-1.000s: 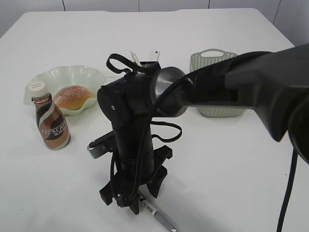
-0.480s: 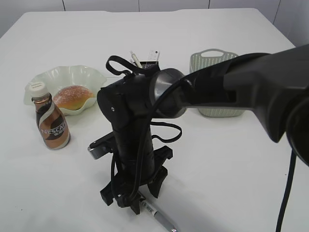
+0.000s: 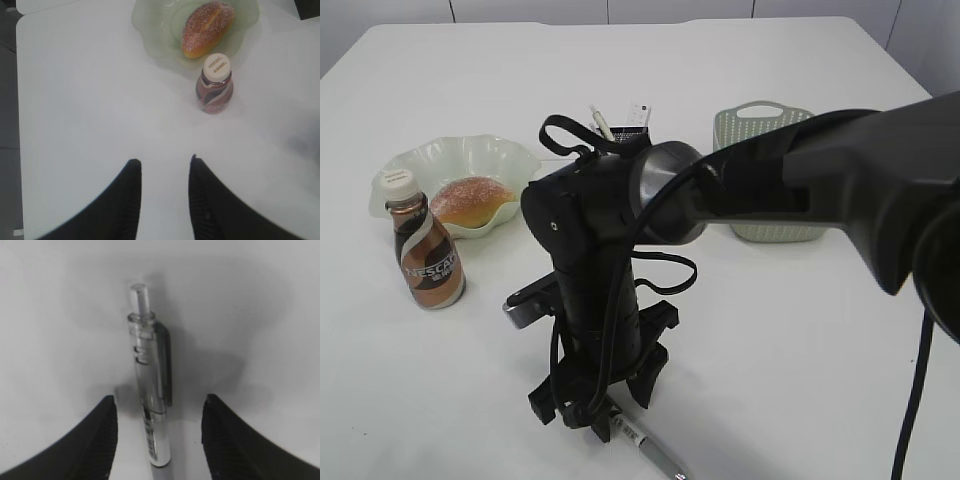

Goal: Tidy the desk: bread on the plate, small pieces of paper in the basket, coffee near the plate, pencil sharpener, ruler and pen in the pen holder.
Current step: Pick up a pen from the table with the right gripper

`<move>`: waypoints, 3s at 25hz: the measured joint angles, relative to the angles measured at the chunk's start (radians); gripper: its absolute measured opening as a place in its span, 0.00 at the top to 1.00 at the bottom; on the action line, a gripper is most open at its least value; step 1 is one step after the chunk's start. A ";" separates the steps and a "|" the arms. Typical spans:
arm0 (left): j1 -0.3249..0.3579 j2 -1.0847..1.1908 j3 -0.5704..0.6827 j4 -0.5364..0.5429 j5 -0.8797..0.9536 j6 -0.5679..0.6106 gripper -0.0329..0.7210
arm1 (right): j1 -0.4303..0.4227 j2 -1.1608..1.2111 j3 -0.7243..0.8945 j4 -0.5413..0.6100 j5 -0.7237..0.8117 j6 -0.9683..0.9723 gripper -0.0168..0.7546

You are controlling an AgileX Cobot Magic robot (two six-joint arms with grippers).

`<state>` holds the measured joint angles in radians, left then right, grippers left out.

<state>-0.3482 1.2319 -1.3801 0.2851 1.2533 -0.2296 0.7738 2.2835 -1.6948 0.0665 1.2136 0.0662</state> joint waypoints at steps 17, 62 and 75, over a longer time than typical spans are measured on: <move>0.000 0.000 0.000 0.000 0.000 0.000 0.64 | 0.000 0.009 0.000 -0.008 -0.002 0.002 0.46; 0.000 0.000 0.000 0.000 0.000 0.000 0.64 | 0.000 -0.258 0.322 -0.077 -0.404 0.005 0.88; 0.000 0.000 0.000 0.000 0.000 0.000 0.64 | -0.004 -0.517 0.613 -0.122 -0.898 0.005 0.88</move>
<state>-0.3482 1.2319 -1.3801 0.2851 1.2533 -0.2296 0.7695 1.7661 -1.0819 -0.0558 0.3158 0.0710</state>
